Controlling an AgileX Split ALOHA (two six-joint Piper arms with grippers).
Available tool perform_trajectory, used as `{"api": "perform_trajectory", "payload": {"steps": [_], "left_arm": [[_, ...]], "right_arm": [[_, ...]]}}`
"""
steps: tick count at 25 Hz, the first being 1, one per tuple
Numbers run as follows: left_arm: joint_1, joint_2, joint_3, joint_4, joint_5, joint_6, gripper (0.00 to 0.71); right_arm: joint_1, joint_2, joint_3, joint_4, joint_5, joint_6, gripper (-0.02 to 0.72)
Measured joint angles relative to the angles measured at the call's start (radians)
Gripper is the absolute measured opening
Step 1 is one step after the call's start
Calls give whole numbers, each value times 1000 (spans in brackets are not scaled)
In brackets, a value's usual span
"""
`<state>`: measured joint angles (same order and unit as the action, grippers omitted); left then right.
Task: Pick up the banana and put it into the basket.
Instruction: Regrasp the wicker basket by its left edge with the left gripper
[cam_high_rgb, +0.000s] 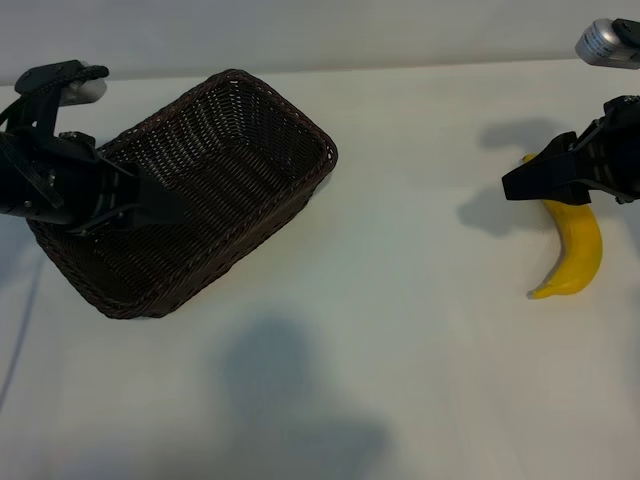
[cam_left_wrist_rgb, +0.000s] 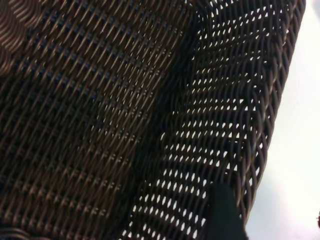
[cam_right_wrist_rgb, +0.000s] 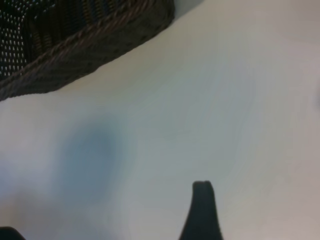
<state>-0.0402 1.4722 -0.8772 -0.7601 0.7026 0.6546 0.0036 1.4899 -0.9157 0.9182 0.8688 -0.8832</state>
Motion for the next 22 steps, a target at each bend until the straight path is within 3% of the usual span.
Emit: {"api": "perform_trajectory", "payload": {"steps": [4, 10, 22], "left_arm": [[0, -9, 0, 19, 42, -98, 481], [0, -77, -17, 158, 47, -377, 481], [0, -91, -43, 630, 83, -941, 481]], "right_arm": [[0, 0, 0, 0, 0, 0, 584], [0, 0, 0, 0, 0, 0, 584], [0, 0, 0, 0, -1, 0, 584]]}}
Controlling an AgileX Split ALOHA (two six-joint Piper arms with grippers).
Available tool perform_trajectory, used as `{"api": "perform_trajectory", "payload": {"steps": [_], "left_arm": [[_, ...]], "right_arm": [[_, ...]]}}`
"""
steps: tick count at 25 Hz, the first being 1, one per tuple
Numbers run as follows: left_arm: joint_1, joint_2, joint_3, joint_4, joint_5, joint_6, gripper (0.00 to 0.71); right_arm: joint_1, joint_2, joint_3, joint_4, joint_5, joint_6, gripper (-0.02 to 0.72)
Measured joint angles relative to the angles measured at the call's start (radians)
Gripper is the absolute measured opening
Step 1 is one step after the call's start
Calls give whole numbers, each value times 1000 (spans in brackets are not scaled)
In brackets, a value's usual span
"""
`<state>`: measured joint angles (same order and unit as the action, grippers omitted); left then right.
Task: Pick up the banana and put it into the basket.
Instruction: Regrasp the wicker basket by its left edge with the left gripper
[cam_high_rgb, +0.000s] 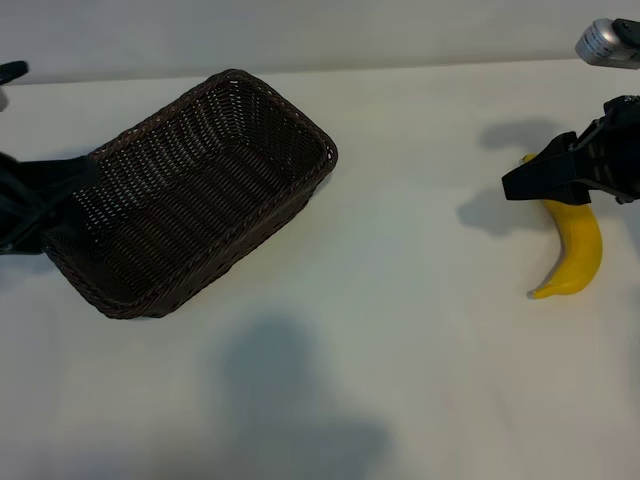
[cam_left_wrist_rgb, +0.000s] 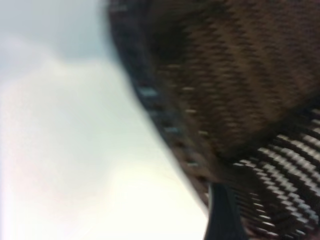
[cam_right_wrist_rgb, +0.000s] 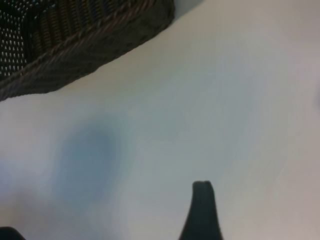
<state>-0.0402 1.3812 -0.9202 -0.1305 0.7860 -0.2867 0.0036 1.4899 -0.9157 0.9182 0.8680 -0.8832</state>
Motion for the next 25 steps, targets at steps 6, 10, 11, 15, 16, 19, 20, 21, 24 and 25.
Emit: {"api": "perform_trajectory", "payload": {"steps": [6, 10, 11, 15, 16, 19, 20, 21, 24, 25], "left_arm": [[0, 0, 0, 86, 8, -180, 481], [0, 0, 0, 87, 11, -245, 481], [0, 0, 0, 87, 11, -262, 481], [0, 33, -3, 84, 14, -300, 481], [0, 50, -3, 80, 19, -301, 481], [0, 95, -3, 72, 28, -303, 481], [0, 104, -3, 71, 28, -303, 481], [0, 112, -3, 71, 28, -303, 481], [0, 132, -3, 70, 28, -303, 481], [0, 136, -3, 70, 28, -306, 481]], "right_arm": [[0, 0, 0, 0, 0, 0, 584], [0, 0, 0, 0, -1, 0, 584], [0, 0, 0, 0, -3, 0, 584], [0, 0, 0, 0, -11, 0, 584], [0, 0, 0, 0, -12, 0, 584], [0, 0, 0, 0, -14, 0, 584], [0, 0, 0, 0, -14, 3, 584], [0, 0, 0, 0, -14, 5, 584], [0, 0, 0, 0, -14, 5, 584], [0, 0, 0, 0, -14, 5, 584]]}}
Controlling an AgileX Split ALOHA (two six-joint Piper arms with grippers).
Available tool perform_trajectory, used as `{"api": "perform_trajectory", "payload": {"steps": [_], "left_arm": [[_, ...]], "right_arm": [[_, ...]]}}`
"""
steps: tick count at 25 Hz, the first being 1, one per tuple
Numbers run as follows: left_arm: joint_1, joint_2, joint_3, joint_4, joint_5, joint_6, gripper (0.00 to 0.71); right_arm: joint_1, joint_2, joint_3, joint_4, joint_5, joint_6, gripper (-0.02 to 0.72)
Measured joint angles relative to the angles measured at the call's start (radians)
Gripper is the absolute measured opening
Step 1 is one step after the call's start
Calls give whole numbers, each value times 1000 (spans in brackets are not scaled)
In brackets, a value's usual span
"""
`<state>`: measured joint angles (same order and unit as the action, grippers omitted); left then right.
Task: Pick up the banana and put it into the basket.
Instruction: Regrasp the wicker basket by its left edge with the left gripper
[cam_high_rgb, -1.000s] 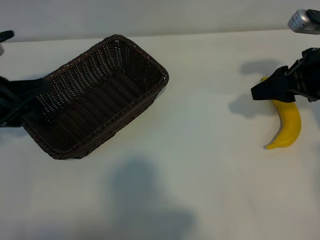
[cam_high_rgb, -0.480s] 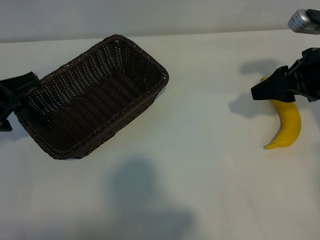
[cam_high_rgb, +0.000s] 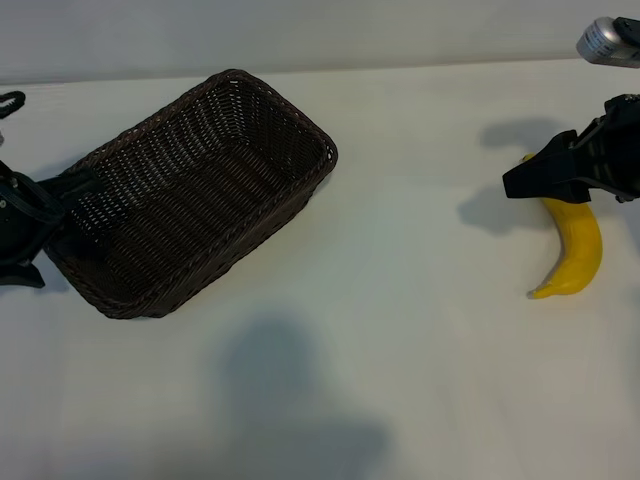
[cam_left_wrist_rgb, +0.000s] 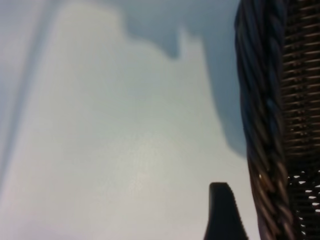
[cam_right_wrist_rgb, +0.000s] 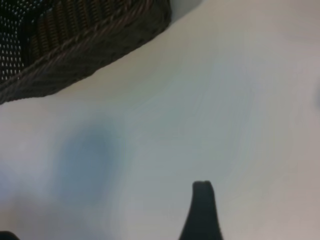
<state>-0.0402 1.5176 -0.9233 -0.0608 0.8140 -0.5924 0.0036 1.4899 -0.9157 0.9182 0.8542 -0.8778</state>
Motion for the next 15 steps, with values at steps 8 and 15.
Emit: {"api": "perform_trajectory", "payload": {"steps": [8, 15], "left_arm": [[0, 5, 0, 0, -45, -63, 481], [0, 69, 0, 0, -63, -100, 481]], "right_arm": [[0, 0, 0, 0, 0, 2, 584], [0, 0, 0, 0, 0, 3, 584]]}}
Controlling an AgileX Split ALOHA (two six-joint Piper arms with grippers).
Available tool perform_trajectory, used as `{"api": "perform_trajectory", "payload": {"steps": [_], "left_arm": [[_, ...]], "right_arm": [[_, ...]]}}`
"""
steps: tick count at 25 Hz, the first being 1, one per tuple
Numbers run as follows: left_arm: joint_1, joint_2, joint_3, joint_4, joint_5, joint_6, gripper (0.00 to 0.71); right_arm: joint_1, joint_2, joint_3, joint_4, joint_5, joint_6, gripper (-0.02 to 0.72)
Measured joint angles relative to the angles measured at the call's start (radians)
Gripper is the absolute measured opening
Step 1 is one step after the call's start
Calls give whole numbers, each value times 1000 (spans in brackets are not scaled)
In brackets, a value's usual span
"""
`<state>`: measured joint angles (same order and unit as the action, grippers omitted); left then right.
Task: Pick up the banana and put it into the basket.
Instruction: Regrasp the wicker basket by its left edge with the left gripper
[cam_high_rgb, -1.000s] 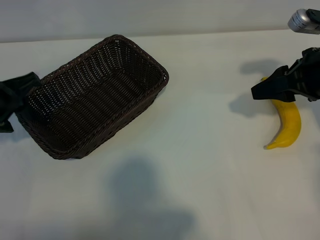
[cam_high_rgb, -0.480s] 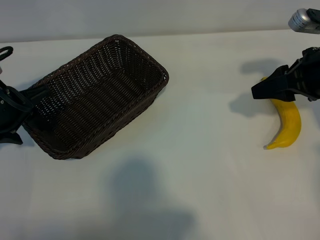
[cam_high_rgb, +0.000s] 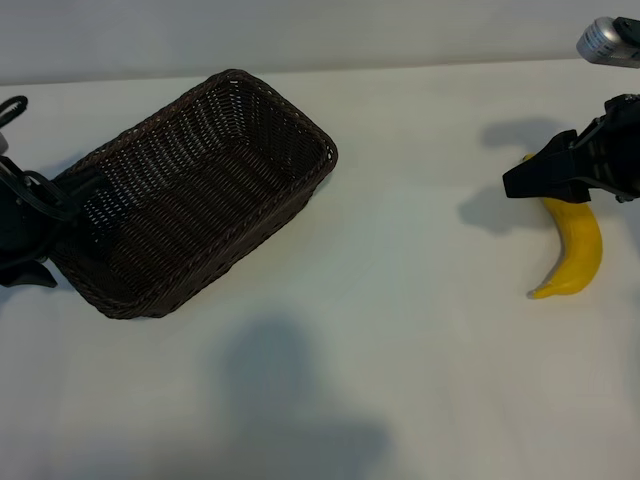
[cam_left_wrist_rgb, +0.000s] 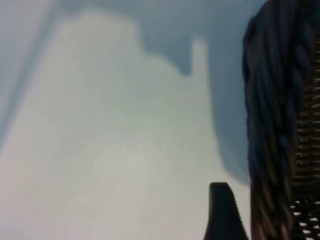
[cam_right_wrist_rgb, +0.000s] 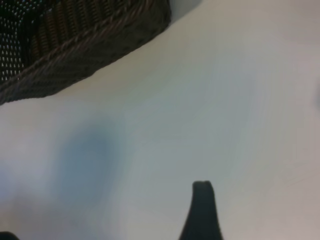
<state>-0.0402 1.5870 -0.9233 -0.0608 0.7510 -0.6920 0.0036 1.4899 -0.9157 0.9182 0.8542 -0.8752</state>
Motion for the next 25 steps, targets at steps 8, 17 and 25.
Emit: {"api": "perform_trajectory", "payload": {"steps": [8, 17, 25], "left_arm": [[0, 84, 0, -8, -70, -4, 478], [0, 134, 4, -15, -106, -7, 373], [2, 137, 5, -22, -123, -7, 220]], "right_arm": [[0, 0, 0, 0, 0, 0, 584], [0, 0, 0, 0, 0, 0, 584], [0, 0, 0, 0, 0, 0, 584]]}}
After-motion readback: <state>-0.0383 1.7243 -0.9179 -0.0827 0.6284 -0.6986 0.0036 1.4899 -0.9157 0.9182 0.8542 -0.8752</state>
